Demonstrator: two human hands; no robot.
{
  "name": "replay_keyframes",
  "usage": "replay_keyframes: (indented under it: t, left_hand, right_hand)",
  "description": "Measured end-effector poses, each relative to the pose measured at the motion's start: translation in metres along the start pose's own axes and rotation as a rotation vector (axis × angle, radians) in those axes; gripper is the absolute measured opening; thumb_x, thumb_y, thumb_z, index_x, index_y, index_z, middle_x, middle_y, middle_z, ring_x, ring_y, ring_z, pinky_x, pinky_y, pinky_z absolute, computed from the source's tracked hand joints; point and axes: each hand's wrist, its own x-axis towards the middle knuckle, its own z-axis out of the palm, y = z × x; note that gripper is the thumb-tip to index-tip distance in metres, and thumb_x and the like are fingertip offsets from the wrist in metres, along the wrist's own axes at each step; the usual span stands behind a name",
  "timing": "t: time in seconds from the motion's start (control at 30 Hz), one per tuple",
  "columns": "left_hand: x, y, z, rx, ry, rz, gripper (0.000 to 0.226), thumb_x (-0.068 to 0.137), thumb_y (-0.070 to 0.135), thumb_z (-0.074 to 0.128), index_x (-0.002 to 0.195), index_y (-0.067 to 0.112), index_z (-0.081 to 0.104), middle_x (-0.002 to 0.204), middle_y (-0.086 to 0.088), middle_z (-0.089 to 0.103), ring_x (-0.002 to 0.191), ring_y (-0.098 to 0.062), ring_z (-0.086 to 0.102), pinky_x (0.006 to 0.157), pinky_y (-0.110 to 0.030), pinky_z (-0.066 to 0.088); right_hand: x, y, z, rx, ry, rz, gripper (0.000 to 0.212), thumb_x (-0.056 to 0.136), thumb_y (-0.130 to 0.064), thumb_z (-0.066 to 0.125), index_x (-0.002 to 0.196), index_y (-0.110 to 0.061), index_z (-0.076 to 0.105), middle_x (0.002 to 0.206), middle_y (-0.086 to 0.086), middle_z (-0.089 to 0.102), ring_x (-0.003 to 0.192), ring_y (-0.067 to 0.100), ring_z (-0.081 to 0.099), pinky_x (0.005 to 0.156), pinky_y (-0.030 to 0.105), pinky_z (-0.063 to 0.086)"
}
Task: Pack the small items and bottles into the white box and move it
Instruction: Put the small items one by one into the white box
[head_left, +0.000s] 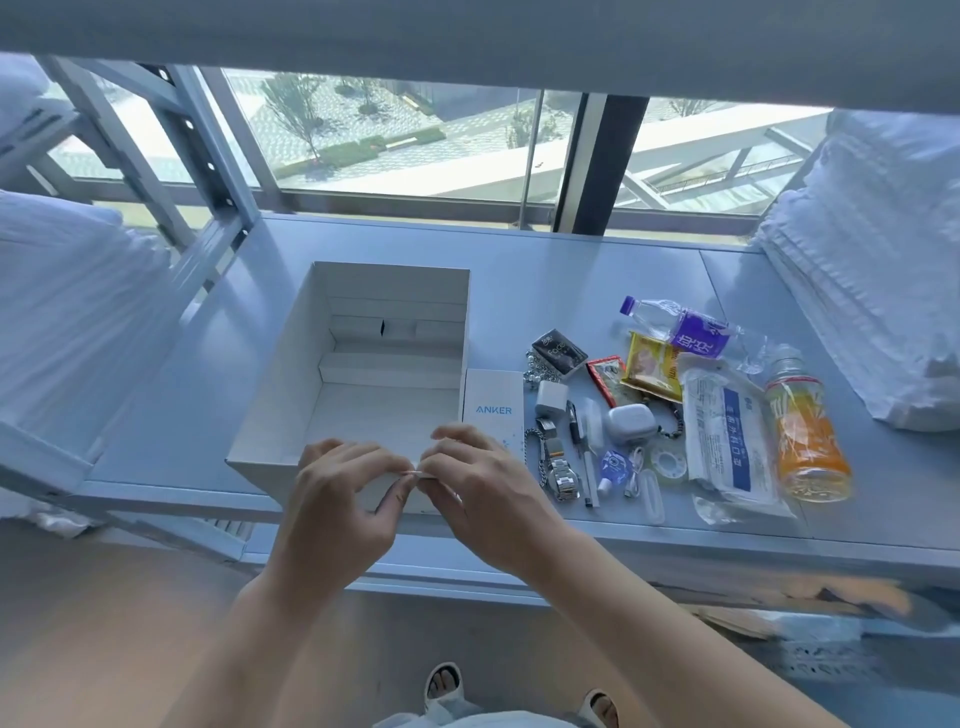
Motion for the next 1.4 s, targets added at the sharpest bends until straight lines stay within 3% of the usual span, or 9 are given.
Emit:
replay_keyframes:
  t: [0.2,0.43,0.63,0.83,1.2,1.4]
  left_hand:
    - [0.010,0.019,0.006,-0.099,0.017,-0.016,0.006,0.086,0.030,0.073,0.087,0.030,0.068,0.084,0.022,0.062,0.085,-0.002,0.062,0.081,-0.036,0.051]
    - [0.034,0.057,0.028,-0.098,0.030,0.074,0.004,0.087,0.027,0.074,0.089,0.026,0.071,0.089,0.019,0.068,0.085,-0.006,0.063,0.083,-0.035,0.051]
    - [0.046,0.094,0.072,-0.095,-0.066,0.136,0.001,0.086,0.023,0.073,0.087,0.023,0.072,0.089,0.015,0.069,0.087,-0.011,0.063,0.081,-0.035,0.051]
    - [0.047,0.103,0.115,-0.034,-0.218,0.138,0.004,0.086,0.021,0.074,0.089,0.023,0.072,0.088,0.013,0.069,0.083,-0.014,0.063,0.077,-0.038,0.052]
    - [0.045,0.087,0.154,0.029,-0.390,0.185,0.007,0.089,0.022,0.070,0.095,0.024,0.073,0.100,0.010,0.065,0.097,-0.017,0.058,0.084,-0.034,0.048]
    - [0.047,0.082,0.157,0.004,-0.390,0.192,0.009,0.090,0.021,0.068,0.097,0.023,0.074,0.104,0.009,0.066,0.101,-0.018,0.057,0.086,-0.036,0.048]
  right_hand:
    - [-0.009,0.012,-0.015,0.039,0.053,-0.013,0.023,0.104,-0.021,0.061,0.115,-0.004,0.071,0.128,0.007,0.068,0.136,0.026,0.053,0.106,0.045,0.047]
    - [-0.034,0.041,-0.041,0.070,0.139,-0.025,0.025,0.102,-0.012,0.063,0.124,-0.003,0.069,0.129,0.008,0.067,0.129,0.027,0.056,0.107,0.041,0.047]
    - [-0.073,0.084,-0.062,0.012,0.096,0.184,0.021,0.099,-0.015,0.064,0.117,-0.010,0.071,0.124,-0.002,0.067,0.122,0.016,0.056,0.097,0.030,0.049]
    - [-0.110,0.117,-0.056,-0.088,-0.017,0.422,0.018,0.098,-0.023,0.062,0.109,-0.013,0.071,0.108,-0.003,0.065,0.105,0.019,0.060,0.087,0.036,0.050]
    - [-0.118,0.109,-0.036,-0.085,-0.034,0.615,0.014,0.098,-0.022,0.062,0.105,-0.012,0.069,0.099,-0.002,0.058,0.085,0.021,0.060,0.074,0.035,0.050]
    - [-0.099,0.103,-0.023,-0.218,-0.061,0.736,0.009,0.097,-0.024,0.058,0.099,-0.015,0.056,0.101,0.003,0.055,0.089,0.025,0.057,0.069,0.029,0.036]
